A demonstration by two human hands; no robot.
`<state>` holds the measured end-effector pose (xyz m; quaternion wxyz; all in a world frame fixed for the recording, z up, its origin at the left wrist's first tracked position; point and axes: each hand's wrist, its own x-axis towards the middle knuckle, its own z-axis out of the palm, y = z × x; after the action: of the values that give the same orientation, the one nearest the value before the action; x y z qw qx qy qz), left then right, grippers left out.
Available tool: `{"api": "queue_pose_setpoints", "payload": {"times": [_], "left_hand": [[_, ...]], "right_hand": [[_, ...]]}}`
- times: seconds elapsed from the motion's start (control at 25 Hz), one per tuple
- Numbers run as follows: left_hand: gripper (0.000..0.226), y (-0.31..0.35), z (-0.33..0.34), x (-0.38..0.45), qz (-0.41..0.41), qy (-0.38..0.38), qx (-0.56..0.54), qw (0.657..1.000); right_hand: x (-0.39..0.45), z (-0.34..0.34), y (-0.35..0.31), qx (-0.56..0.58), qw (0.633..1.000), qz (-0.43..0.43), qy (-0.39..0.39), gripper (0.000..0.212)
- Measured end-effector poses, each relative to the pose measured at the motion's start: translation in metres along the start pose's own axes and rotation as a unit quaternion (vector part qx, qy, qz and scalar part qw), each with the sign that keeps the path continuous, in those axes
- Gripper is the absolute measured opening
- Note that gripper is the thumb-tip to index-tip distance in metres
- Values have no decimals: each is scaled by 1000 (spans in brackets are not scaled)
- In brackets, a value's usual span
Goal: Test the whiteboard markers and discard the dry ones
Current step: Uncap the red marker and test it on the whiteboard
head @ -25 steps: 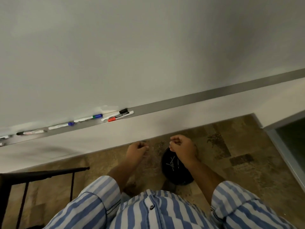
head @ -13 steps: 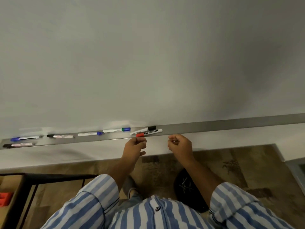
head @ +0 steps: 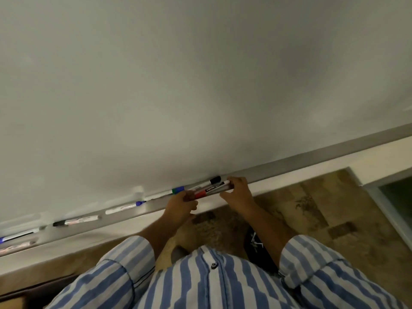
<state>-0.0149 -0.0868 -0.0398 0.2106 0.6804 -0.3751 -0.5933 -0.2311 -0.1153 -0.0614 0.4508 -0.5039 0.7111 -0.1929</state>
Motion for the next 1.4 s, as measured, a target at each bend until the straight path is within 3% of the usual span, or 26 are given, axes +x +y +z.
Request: {"api": "queue_pose_setpoints", "payload": {"times": [0.08, 0.2, 0.36, 0.48, 0.56, 0.68, 0.76, 0.92, 1.12, 1.28, 1.4], "left_hand": [[33, -3, -1, 3, -8, -6, -50, 999], [28, -1, -4, 0, -15, -10, -122, 992], [20, 18, -8, -7, 31, -54, -149, 987], [21, 46, -4, -20, 99, -97, -104, 985], [15, 67, -5, -31, 191, -99, 17, 976], [15, 100, -9, -49, 367, -77, 256, 891], [18, 121, -7, -67, 405, -61, 317, 855], [20, 138, -9, -96, 457, 44, 366, 810], [33, 132, -27, -135, 456, 119, 378, 797], [31, 143, -38, -159, 479, 157, 336, 795], [27, 161, -48, -175, 493, 170, 317, 793]], "right_hand": [[-1, 10, -2, 62, 997, 22, 41, 45], [-12, 5, -15, 244, 965, 76, 65, 27], [-28, -30, -40, 414, 904, 61, -83, 3], [-41, -49, -54, 320, 929, 12, -186, 14], [-50, -57, -64, 307, 929, -13, -207, 22], [-61, -81, -79, 327, 922, -66, -195, 28], [-66, -97, -89, 339, 916, -106, -189, 26], [-81, -107, -110, 324, 899, -177, -237, 17], [-93, -116, -145, 239, 881, -276, -301, 19], [-109, -117, -173, 220, 857, -379, -271, 14], [-121, -116, -194, 242, 848, -408, -236, 12]]}}
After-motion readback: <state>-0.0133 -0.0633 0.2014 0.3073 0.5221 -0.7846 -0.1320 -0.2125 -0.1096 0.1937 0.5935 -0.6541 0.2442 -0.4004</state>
